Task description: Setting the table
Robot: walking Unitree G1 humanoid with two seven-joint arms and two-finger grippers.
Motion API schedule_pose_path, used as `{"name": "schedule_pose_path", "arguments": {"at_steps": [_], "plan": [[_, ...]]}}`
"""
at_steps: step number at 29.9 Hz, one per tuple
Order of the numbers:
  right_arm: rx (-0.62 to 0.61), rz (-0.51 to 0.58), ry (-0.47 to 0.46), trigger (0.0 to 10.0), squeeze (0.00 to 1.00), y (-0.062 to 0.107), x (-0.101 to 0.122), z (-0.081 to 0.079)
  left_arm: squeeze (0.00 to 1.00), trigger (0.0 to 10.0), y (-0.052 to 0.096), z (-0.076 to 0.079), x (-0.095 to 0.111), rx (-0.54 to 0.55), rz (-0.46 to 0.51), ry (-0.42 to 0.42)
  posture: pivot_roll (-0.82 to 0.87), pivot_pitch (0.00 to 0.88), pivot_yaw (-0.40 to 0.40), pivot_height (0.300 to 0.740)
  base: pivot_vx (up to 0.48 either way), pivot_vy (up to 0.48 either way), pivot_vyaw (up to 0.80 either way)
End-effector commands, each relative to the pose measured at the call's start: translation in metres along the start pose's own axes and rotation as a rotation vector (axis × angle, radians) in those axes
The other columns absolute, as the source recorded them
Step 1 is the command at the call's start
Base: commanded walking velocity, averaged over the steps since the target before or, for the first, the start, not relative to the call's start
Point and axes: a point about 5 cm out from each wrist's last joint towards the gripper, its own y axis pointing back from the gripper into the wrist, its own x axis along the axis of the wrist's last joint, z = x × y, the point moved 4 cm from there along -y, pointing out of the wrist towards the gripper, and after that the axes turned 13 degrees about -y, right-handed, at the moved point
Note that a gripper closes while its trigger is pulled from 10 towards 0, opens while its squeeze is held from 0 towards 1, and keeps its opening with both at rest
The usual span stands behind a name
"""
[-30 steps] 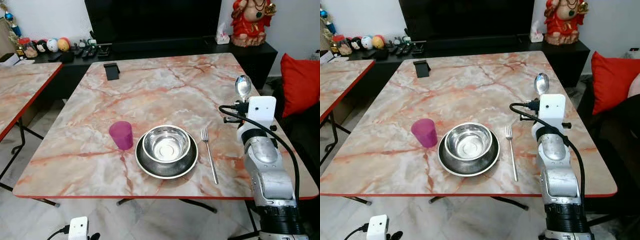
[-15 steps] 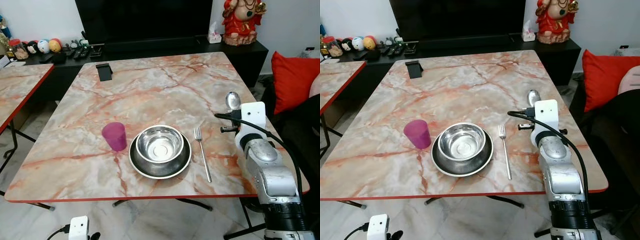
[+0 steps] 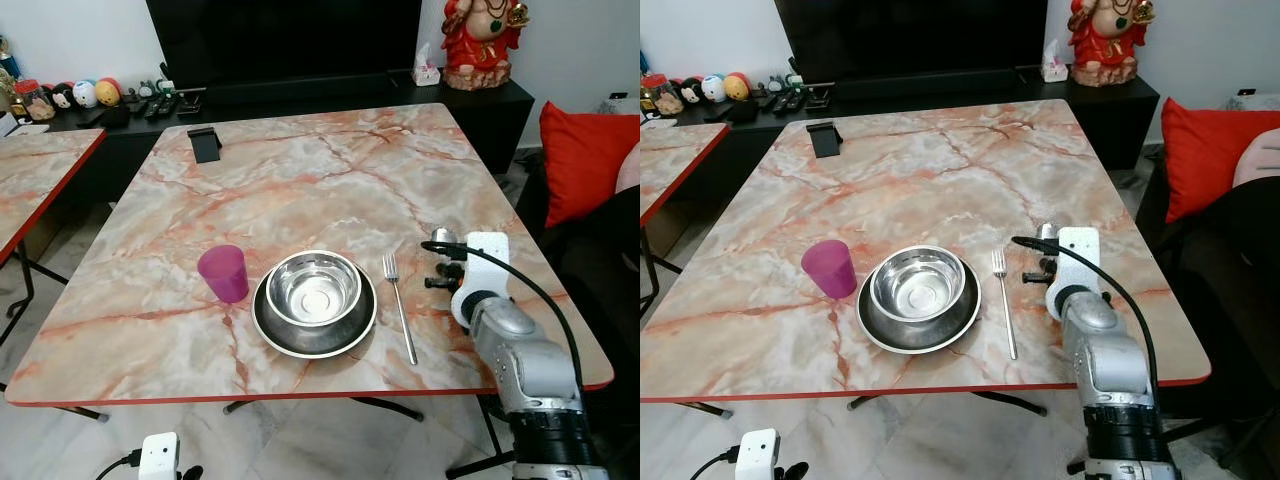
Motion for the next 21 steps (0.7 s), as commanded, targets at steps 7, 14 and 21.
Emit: {"name": "schedule_pose_path", "arguments": {"at_steps": [7,14,21], "plan": [[0.021,-0.065,0.003,10.0,0.00,-0.004,-0.020,-0.003,0.00,10.0,0.001,-0.003,-0.003,0.006,-0.014,0.014,-0.13,0.000,0.102,0.740,0.000,0.000,0.00],[0.017,-0.031,0.029,10.0,0.00,-0.011,-0.019,-0.007,0.00,10.0,0.001,-0.004,-0.003,0.006,-0.013,0.013,-0.13,0.000,0.103,0.740,0.000,0.000,0.00],[0.021,-0.025,0.003,10.0,0.00,-0.018,-0.025,-0.013,0.00,10.0,0.001,-0.003,-0.003,0.007,-0.010,0.014,-0.13,0.000,0.102,0.740,0.000,0.000,0.00]]}}
